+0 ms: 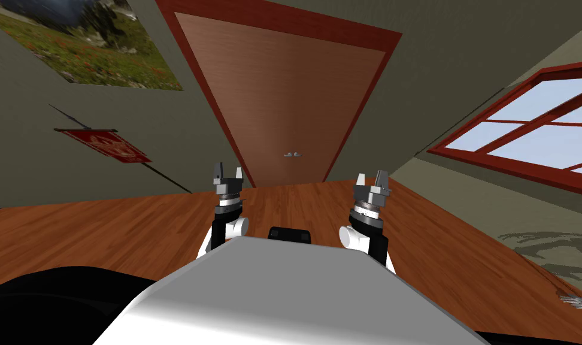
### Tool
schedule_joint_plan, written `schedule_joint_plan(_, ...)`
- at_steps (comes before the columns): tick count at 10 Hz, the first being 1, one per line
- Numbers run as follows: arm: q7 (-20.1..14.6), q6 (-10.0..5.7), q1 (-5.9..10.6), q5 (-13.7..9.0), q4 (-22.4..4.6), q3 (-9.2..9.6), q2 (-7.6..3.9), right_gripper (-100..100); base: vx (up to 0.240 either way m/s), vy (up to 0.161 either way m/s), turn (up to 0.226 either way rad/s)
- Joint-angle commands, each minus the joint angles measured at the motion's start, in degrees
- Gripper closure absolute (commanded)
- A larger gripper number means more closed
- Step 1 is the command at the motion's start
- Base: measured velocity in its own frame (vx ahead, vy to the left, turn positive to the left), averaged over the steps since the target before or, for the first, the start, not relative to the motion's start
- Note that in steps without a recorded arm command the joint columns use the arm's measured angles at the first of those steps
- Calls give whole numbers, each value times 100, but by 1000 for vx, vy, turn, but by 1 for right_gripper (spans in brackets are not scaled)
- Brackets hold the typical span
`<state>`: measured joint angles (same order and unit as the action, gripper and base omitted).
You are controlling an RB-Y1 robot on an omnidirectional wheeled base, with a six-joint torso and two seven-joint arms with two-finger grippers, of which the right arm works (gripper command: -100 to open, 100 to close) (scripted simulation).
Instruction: Pull the door open
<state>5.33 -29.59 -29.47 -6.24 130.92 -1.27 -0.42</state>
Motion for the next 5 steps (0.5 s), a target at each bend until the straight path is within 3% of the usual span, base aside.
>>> schedule_joint_plan(1, -14, -34, 71, -16, -183, -1, -43, -100, 38, -4, 65)
schedule_joint_plan(5, -55, -136, 279, -64, -721, -5, -149, -100, 95, 9, 57)
